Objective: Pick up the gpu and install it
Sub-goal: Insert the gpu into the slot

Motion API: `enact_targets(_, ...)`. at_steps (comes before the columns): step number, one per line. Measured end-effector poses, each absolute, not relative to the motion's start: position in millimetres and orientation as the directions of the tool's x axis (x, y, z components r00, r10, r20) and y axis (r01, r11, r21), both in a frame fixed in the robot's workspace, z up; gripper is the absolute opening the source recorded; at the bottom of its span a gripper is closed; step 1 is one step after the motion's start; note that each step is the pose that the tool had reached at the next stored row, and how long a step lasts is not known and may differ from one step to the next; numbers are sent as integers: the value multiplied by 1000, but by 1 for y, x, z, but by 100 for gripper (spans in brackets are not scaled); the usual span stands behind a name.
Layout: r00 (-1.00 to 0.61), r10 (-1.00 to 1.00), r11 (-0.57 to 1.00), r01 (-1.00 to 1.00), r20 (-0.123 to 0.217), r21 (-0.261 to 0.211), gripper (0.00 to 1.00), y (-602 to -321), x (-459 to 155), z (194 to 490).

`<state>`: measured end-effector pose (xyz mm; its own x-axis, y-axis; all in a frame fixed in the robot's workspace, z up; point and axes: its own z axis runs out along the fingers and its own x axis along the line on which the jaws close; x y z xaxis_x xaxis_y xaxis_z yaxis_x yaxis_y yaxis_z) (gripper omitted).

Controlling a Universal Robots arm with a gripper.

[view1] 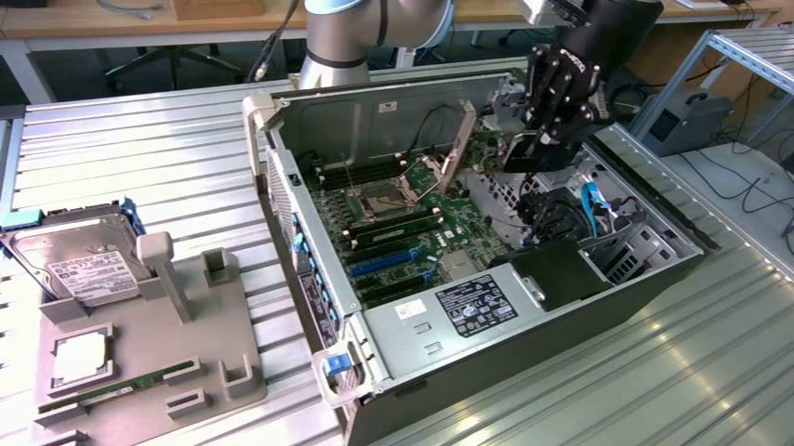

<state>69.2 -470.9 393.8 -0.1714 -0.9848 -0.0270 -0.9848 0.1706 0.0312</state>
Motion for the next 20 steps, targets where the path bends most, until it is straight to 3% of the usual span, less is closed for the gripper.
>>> enact_targets(20,-64,-998,63,-998,-29,12,27,-456,42,386)
